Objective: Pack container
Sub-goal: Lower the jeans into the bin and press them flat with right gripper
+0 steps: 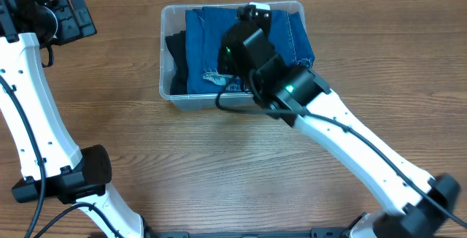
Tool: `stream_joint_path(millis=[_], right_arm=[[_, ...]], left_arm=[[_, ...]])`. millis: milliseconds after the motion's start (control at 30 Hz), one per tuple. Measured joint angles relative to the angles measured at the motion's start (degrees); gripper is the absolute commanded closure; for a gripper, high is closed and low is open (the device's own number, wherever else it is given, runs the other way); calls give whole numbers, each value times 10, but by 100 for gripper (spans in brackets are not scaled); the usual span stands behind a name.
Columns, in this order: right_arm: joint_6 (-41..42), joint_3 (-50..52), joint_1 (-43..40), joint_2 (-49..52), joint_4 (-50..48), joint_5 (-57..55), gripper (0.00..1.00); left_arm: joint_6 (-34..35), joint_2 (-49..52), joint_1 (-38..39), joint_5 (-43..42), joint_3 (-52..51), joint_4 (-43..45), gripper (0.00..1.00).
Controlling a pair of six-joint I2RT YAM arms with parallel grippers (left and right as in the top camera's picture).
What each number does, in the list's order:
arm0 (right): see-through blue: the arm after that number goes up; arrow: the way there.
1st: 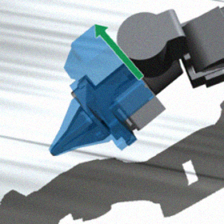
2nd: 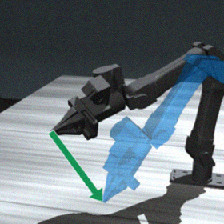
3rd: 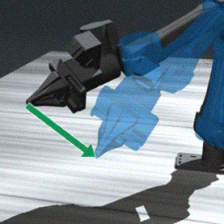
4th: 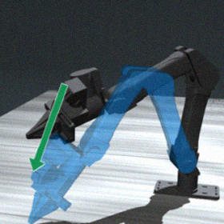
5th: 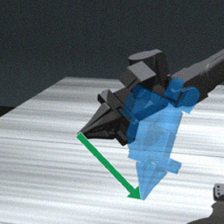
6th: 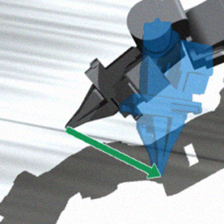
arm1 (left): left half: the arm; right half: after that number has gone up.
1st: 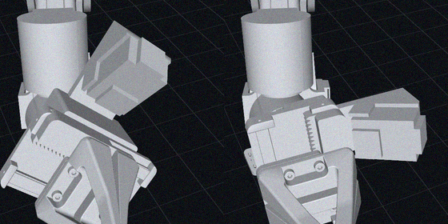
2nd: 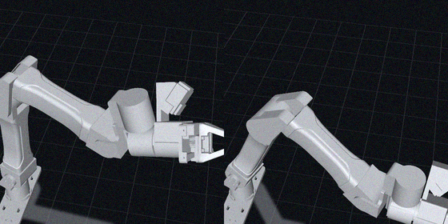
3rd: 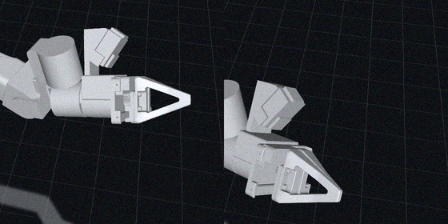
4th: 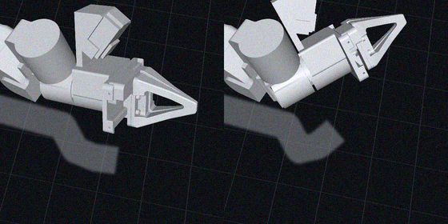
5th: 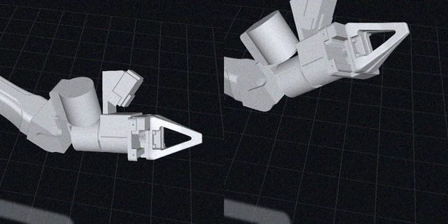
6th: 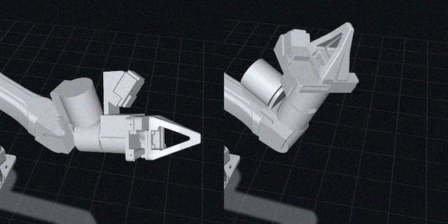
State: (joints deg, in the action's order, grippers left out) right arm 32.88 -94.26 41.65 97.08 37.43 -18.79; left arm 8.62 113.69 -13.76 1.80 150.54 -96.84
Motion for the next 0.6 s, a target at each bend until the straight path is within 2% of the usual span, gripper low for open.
stream_joint_path(millis=[333, 600], right_arm=[[-45, 0, -3, 146, -155, 28, 96], [-50, -1, -4, 235, -200, 51, 96]], left_arm=[[0, 0, 0, 0, 0, 0, 0], [0, 0, 0, 0, 0, 0, 0]])
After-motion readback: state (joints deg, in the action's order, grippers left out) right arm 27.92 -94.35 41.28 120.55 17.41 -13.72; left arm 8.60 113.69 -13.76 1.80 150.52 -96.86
